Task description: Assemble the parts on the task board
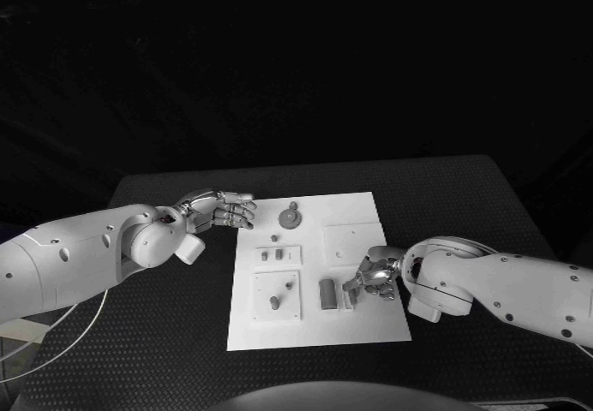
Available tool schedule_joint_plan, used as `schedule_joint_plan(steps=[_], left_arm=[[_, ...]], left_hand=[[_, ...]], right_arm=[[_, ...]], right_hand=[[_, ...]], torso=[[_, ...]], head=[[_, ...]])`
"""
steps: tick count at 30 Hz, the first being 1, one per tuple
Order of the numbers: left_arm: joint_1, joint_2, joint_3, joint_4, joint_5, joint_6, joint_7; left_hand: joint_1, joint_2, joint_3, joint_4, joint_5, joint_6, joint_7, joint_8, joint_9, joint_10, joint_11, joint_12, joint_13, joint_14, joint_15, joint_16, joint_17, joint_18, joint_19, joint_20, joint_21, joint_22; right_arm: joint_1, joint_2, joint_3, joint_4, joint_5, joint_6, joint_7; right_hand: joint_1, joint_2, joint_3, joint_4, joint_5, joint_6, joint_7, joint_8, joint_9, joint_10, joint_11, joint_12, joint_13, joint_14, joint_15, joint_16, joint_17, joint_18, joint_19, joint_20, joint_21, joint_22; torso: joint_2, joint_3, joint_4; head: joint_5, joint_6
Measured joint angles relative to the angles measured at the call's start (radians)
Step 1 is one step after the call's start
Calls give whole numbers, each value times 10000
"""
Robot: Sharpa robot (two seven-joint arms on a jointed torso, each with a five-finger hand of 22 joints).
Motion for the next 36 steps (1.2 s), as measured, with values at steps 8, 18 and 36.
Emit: schedule_joint_plan(steps=[8,18,36], left_arm=[[0,-10,0,9,-1,0,-4],[0,-14,0,5,-1,6,-9],[0,-1,0,-19,-4,24,-15]], left_hand=[[0,0,0,0,0,0,0,0,0,0,0,0,-9,0,0,0,-1,0,0,0,0,0],[0,0,0,0,0,0,0,0,-9,0,0,0,-17,0,0,0,9,0,0,0,0,-9],[0,0,0,0,0,0,0,0,-8,0,0,0,-27,0,0,-40,7,0,0,0,0,-8]], right_arm=[[0,155,-15,-187,-31,27,-4],[-25,249,-21,-253,-64,44,8],[-65,231,-29,-183,-134,95,8]], right_hand=[[1,1,97,-97,-29,-1,1,-3,6,-14,14,0,0,26,-19,0,0,0,-1,2,0,0],[1,1,109,-109,-38,-29,29,5,46,-18,18,0,0,27,-18,0,1,0,-2,6,0,0],[-26,-26,136,-82,-68,-33,33,123,70,-14,14,40,1,1,-35,0,2,-1,-1,34,0,0]], torso=[[4,6,-5],[4,12,-9],[4,13,-11]], head=[[7,-14],[0,-27],[10,-63]])
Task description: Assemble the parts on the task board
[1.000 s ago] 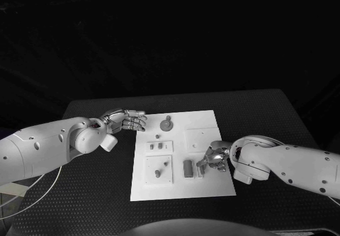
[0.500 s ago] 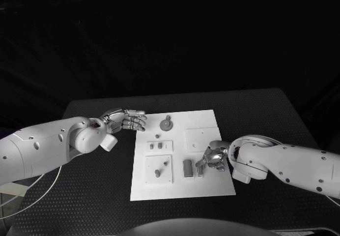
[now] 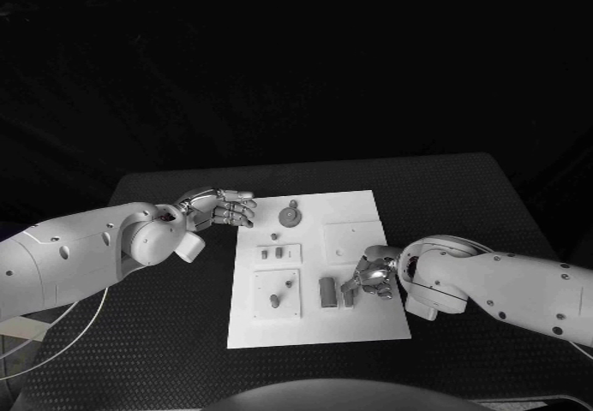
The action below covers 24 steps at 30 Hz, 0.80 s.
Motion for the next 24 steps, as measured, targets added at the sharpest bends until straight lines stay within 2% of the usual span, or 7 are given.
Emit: schedule_joint_plan(steps=[17,19,22,24], left_arm=[[0,8,0,-4,-2,17,-2],[0,9,0,-4,-2,18,-2],[0,9,0,-8,-3,19,-3],[0,9,0,-8,-3,19,-4]], left_hand=[[0,0,0,0,0,0,0,0,1,0,0,0,-10,0,0,0,8,1,0,0,0,1],[0,0,0,0,0,0,0,0,-5,0,0,0,-9,0,0,0,8,0,0,0,0,1],[0,0,0,0,0,0,0,0,-8,0,0,0,-10,0,0,0,8,1,0,0,0,1],[0,0,0,0,0,0,0,0,-8,0,0,0,-9,0,0,0,8,1,0,0,0,-7]], right_arm=[[-6,6,-2,29,-52,8,-27],[-6,8,-3,28,-54,3,-28],[-7,13,-4,18,-56,-3,-29],[-8,21,-4,11,-59,-8,-29]], right_hand=[[-55,2,2,-1,-8,1,1,-22,0,18,-18,-1,0,-4,9,0,-8,1,1,2,0,0],[-105,-29,178,-178,-26,1,1,-21,0,17,-17,-1,0,-5,11,0,-11,-1,1,3,0,0],[-205,-73,179,-179,10,1,1,-9,3,17,-17,-1,0,-12,19,0,-24,1,2,4,0,0],[-436,-222,719,-719,15,1,1,-8,6,17,-16,-1,0,-12,20,0,-44,0,12,13,0,0]], torso=[[-3,-1,0],[-3,0,0],[-3,-1,0],[-3,-1,1]], head=[[1,-12],[1,-12],[1,-12],[1,-12]])
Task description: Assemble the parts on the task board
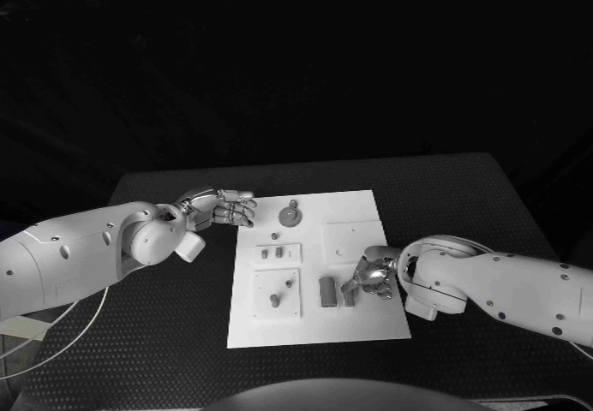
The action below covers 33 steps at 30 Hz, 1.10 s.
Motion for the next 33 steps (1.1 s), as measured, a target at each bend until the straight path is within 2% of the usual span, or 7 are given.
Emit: schedule_joint_plan(steps=[2,5,9,17,23,28,33], left_arm=[[0,0,0,-1,0,0,-1],[0,0,0,-1,0,2,-2],[0,-1,0,-1,-1,2,-3],[0,1,0,-1,-2,2,-4],[0,1,0,-1,-2,2,-4],[0,1,0,-1,-3,2,-4],[0,1,0,-2,-3,2,-5]], left_hand=[[0,0,0,0,0,0,0,0,0,0,0,0,0,0,0,0,-1,0,0,0,0,0],[0,0,0,0,0,0,0,0,0,0,0,0,0,0,0,0,-1,0,0,0,0,0],[0,0,0,0,0,0,0,0,0,0,0,0,1,0,0,0,-1,0,0,0,0,0],[0,0,0,0,0,0,0,0,1,0,0,0,-9,0,0,0,-2,0,0,0,0,1],[0,0,0,0,0,0,0,0,1,0,0,0,-9,0,0,0,-3,0,0,0,0,1],[0,0,0,0,0,0,0,0,1,0,0,0,-9,0,0,0,-3,0,0,0,0,1],[0,0,0,0,0,0,0,0,1,0,0,0,-8,0,0,0,5,0,0,0,0,1]], right_arm=[[0,4,-1,-7,-9,-2,-1],[-15,15,-20,-24,-46,-3,-24],[-40,27,-36,-27,-82,0,-53],[-43,40,-36,-26,-110,0,-73],[-48,41,-36,-23,-115,-28,-78],[-56,34,-42,-12,-115,-84,-78],[-69,9,-51,18,-115,-179,-44]], right_hand=[[-196,-195,372,-260,2,0,0,-3,0,0,0,0,-2,1,1,0,-21,0,5,5,0,0],[-503,-481,707,-364,28,-8,-8,-167,-10,-21,21,0,-23,-2,5,0,-46,1,1,8,0,0],[-753,-875,977,-80,98,-39,-32,-136,-16,-37,37,0,-38,-9,12,0,-70,0,64,-52,-59,0],[-925,-1311,1184,370,65,-48,-22,-95,-13,-37,37,0,-48,5,26,-41,-84,-4,97,-84,-116,0],[-923,-1303,1251,463,65,-50,-21,-80,21,-37,37,0,-48,36,-1,-41,-84,-8,122,-106,-116,0],[-715,-839,1214,225,65,-51,-19,-49,63,-37,37,0,-48,52,14,-40,-84,-15,167,-120,-116,0],[-810,-570,1128,113,64,-52,-18,-23,90,-38,38,0,-58,61,6,-40,-84,-16,168,-121,-116,0]], torso=[[1,0,1],[1,-1,1],[1,-2,1],[0,-2,1],[-1,-2,1],[-1,-1,1],[-1,0,1]], head=[[1,0],[1,-1],[1,-1],[6,-7],[13,-9],[18,-11],[19,-11]])
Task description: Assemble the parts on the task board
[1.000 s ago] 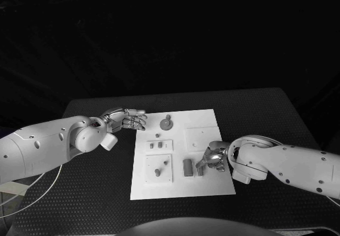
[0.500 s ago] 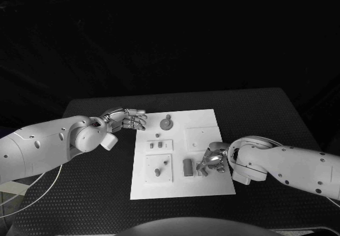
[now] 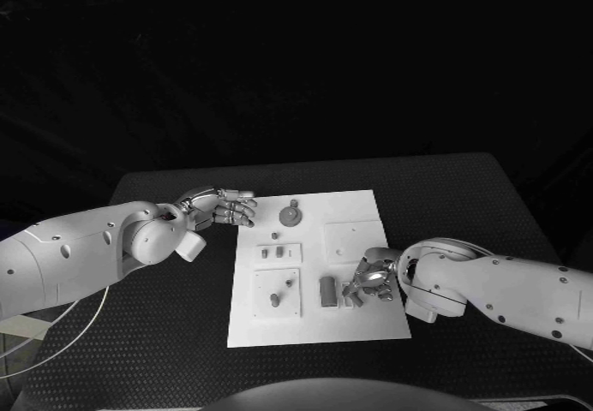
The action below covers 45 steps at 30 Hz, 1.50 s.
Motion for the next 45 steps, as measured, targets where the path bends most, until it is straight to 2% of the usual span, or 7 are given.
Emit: schedule_joint_plan(steps=[8,12,17,23,31,38,45], left_arm=[[0,-7,0,1,-1,0,0],[0,-7,0,7,-1,1,-1],[0,-9,0,7,-1,1,-1],[0,-13,0,9,-1,2,-2],[0,-19,0,12,-2,2,-5],[0,-22,0,13,-2,2,-6],[0,-19,0,13,-2,1,-8]], left_hand=[[0,0,0,0,0,0,0,0,0,0,0,0,-9,0,0,0,0,0,0,0,0,0],[0,0,0,0,0,0,0,0,0,0,0,0,-9,0,0,0,-1,0,0,0,0,0],[0,0,0,0,0,0,0,0,1,0,0,0,-8,0,0,0,-1,0,0,0,0,1],[0,0,0,0,0,0,0,0,-9,0,0,0,-16,0,0,0,-2,0,0,0,0,1],[0,0,0,0,0,0,0,0,-8,0,0,0,-16,0,0,0,-3,0,0,0,0,1],[0,0,0,0,0,0,0,0,-8,0,0,0,-16,36,36,0,7,0,0,0,0,-8],[0,0,0,0,0,0,0,0,-8,0,0,0,-25,36,36,0,6,0,0,0,0,-8]], right_arm=[[-11,-2,-2,64,-1,-197,146],[-11,-2,-2,65,-3,-253,208],[-8,-2,4,64,-4,-334,273],[-8,-9,3,57,-5,-362,304],[-8,-13,5,55,-25,-326,308],[-6,-12,9,66,-126,-282,308],[-5,-6,11,67,-180,-253,308]], right_hand=[[-254,262,-103,101,-8,-4,4,57,18,5,-5,0,-23,42,-8,0,12,-2,1,1,0,0],[-413,106,-142,141,-7,-5,6,61,30,40,-39,0,-23,29,-21,0,21,-3,1,2,0,0],[-554,175,-113,230,-7,-8,9,90,43,40,-40,0,-33,6,-43,0,20,-2,1,3,0,0],[-765,123,-121,353,-7,-10,11,102,23,39,-39,0,-36,6,-43,0,31,-2,0,4,0,0],[-1004,-115,-123,408,-7,-15,15,108,23,38,-38,0,-35,5,-41,1,30,-1,-15,19,0,0],[-1003,-114,-98,433,-7,-22,22,109,23,38,-38,0,-35,4,-40,1,29,-1,-18,21,0,0],[-1160,-273,-72,515,-7,-23,23,116,27,37,-37,0,-34,2,-36,1,28,-1,-19,23,0,0]], torso=[[2,1,4],[4,3,4],[5,2,4],[2,-1,9],[1,-5,4],[1,-4,-2],[1,1,-3]], head=[[0,6],[7,10],[2,4],[10,-4],[35,-8],[40,-1],[40,5]])
